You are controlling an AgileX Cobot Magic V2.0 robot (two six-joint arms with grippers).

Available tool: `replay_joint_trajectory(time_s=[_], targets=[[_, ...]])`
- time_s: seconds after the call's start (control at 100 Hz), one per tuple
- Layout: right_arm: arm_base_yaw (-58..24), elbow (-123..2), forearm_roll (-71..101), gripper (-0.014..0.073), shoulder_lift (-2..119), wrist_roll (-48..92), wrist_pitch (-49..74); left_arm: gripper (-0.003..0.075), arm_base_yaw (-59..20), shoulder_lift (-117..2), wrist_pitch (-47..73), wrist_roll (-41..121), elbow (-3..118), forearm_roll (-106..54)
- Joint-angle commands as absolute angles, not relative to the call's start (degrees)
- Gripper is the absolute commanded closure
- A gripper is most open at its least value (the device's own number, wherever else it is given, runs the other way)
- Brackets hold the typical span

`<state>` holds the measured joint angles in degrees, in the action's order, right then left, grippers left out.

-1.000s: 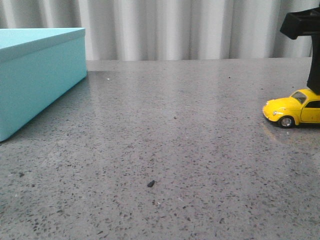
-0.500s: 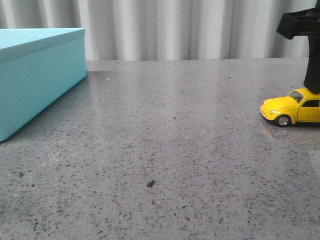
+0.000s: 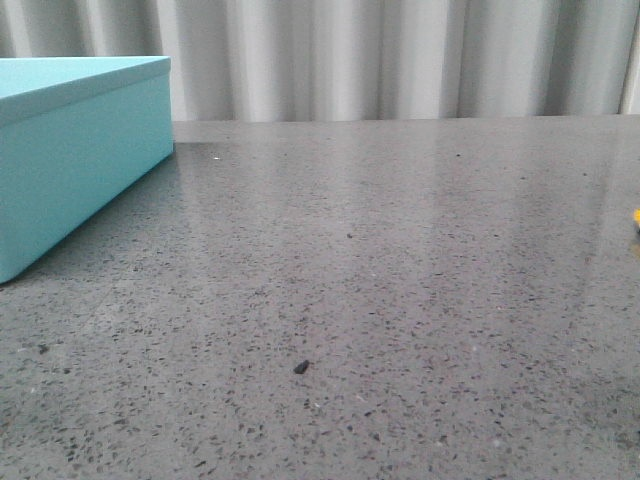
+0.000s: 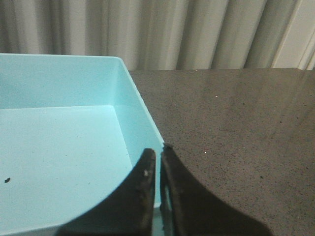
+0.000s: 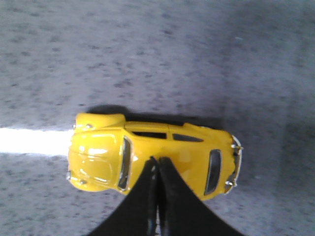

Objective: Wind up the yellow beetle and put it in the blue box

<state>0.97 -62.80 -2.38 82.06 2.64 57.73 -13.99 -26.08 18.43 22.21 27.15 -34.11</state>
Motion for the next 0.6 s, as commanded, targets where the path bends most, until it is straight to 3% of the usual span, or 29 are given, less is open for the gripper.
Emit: replay_joint_trajectory(time_s=[0.0, 0.15, 0.59], targets=[[1.7, -62.9, -5.0, 0.0645, 81.6, 2.3, 57.6, 0.0741, -14.5, -26.8, 15.2, 22.3, 29.2, -34.9], [0.1, -63.0, -4.5, 0.0645, 77.3, 2.3, 52.2, 0.0741, -14.5, -26.8, 15.2, 22.3, 29.2, -34.9], [-4.7, -63.4, -4.5, 0.0645, 47.3, 2.7, 43.2, 0.0741, -14.5, -26.8, 15.6, 22.3, 29.2, -34.9]])
